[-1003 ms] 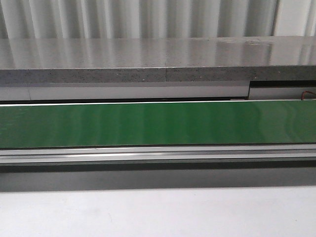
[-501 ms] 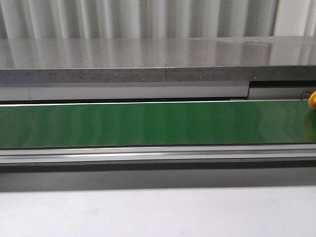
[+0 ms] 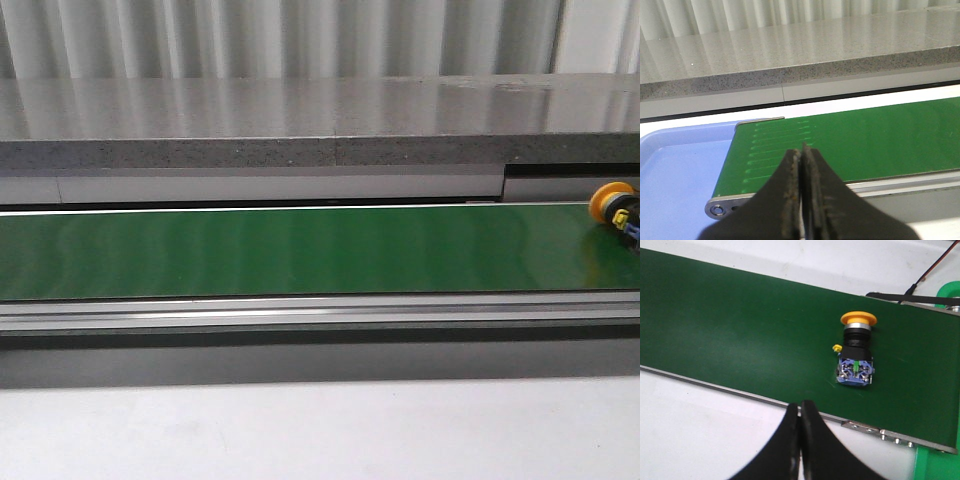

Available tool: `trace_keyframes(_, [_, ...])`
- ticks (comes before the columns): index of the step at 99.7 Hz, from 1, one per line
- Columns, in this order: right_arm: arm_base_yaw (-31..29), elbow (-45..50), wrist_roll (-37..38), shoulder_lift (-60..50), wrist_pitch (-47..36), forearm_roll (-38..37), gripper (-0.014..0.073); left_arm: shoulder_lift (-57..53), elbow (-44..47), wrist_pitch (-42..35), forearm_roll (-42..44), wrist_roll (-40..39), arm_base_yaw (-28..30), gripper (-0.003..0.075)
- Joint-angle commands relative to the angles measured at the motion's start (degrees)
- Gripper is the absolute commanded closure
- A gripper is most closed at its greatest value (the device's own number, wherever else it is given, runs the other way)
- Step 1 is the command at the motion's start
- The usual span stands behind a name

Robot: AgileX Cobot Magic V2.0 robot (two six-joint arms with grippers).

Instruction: Move button from right to left

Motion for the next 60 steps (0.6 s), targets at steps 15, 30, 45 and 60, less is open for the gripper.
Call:
trace_keyframes(15, [0.0,6.9,-0.8,-14.3,-7.4,0.6,0.0662,-2.0,1.4,-4.8,-0.4,-0.7,0.1,0.0740])
trace_keyframes(30, [0.0,12.3,-0.8,-22.9,-9.1,0.6,0.0662,-2.0,1.4,-4.8,-0.4,-0.7,0.1,0.0740])
trace_keyframes(45, [0.0,17.2,-0.8,-31.6,-10.6,0.6,0.0662,-2.0,1.4,-4.8,-0.4,-0.7,0.1,0.0740])
trace_keyframes(60, [0.0,21.3,-0.8,-38.3,-11.3,0.6,0.0662,-2.0,1.4,-4.8,-0.4,-0.7,0.1,0.0740])
